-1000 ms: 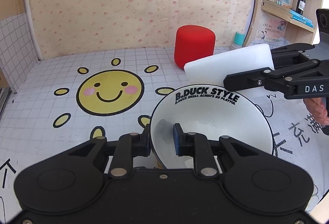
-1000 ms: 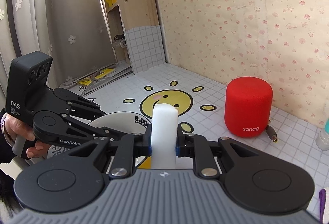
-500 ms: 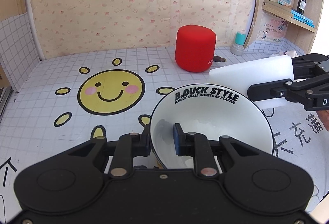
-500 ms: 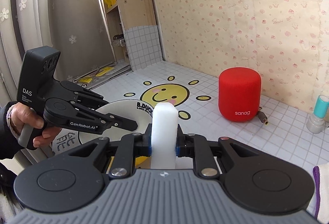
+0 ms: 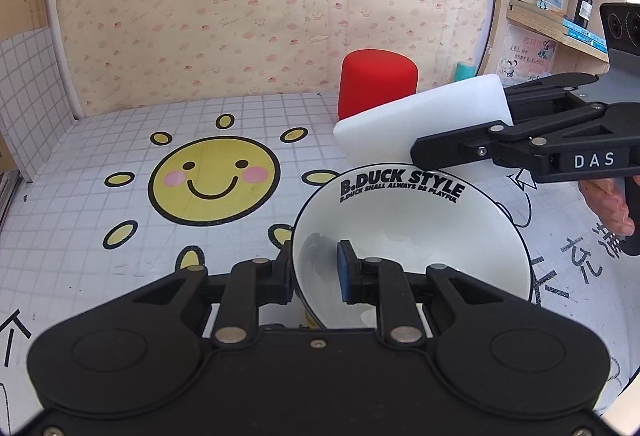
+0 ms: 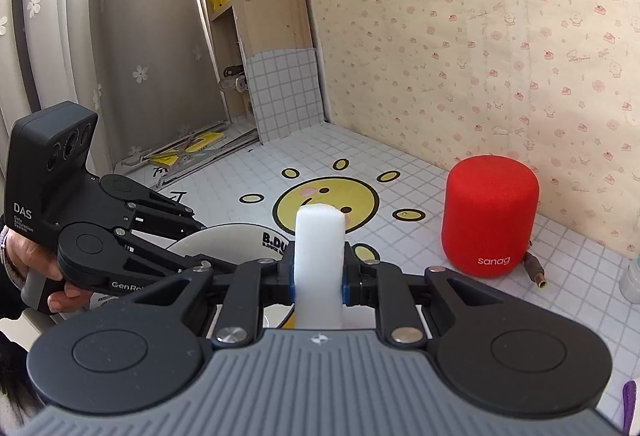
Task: Clean bowl
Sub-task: 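Scrub the sponge across the bowl's outer wall near the rim with the right gripper, then rub the sponge along the bowl's outer wall with the right gripper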
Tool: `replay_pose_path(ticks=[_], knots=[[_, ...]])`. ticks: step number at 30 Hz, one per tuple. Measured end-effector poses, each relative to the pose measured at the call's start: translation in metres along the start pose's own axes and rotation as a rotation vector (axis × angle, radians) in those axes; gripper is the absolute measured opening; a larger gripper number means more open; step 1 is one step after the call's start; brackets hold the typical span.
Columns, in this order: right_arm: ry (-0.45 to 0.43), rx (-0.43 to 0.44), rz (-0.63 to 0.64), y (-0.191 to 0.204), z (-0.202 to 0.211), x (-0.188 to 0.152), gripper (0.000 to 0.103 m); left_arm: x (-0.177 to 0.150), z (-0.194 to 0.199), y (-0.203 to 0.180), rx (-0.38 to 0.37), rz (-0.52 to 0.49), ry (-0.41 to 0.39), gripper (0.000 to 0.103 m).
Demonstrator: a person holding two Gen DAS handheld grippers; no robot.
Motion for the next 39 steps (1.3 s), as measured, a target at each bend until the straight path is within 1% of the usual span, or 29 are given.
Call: replay_pose_path(ticks=[5,15,21,28,33,35,36,39], knots=[[-0.002,0.000,0.004,0.002,-0.001,0.001,0.021,0.000,0.000,0.000,0.003,0.012,0.000,0.022],[-0.036,-0.026,-0.019,0.004,0.028,-0.020,0.021,-0.002,0.000,-0.003,0.024,0.031,0.000,0.022],[-0.068,-0.049,-0.040,0.009,0.038,-0.031,0.021,-0.005,0.003,-0.004,0.042,0.051,-0.003,0.022],[-0.108,-0.076,-0.065,0.014,0.043,-0.041,0.021,-0.007,0.005,-0.007,0.058,0.052,-0.005,0.022],[-0.117,-0.071,-0.086,0.009,0.041,-0.040,0.021,-0.003,0.005,-0.001,0.018,0.019,0.006,0.022],[-0.116,-0.068,-0.090,0.007,0.041,-0.041,0.021,0.001,0.005,0.003,0.000,-0.018,0.002,0.023],[-0.116,-0.066,-0.089,0.007,0.041,-0.040,0.021,0.004,0.005,0.004,-0.014,-0.039,0.004,0.026],[-0.113,-0.065,-0.086,0.007,0.040,-0.039,0.021,0.010,0.000,0.005,-0.055,-0.099,0.015,0.026]])
Point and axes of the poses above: each gripper's, at about its wrist camera, not at the fingertips, and z roughly against the way its jaws point, y to its left, x to its top, the point moved 1 cm from there along -z, roughly the way its jaws point, and after that the axes turned 3 degrees about -z, right-handed, at the moved point
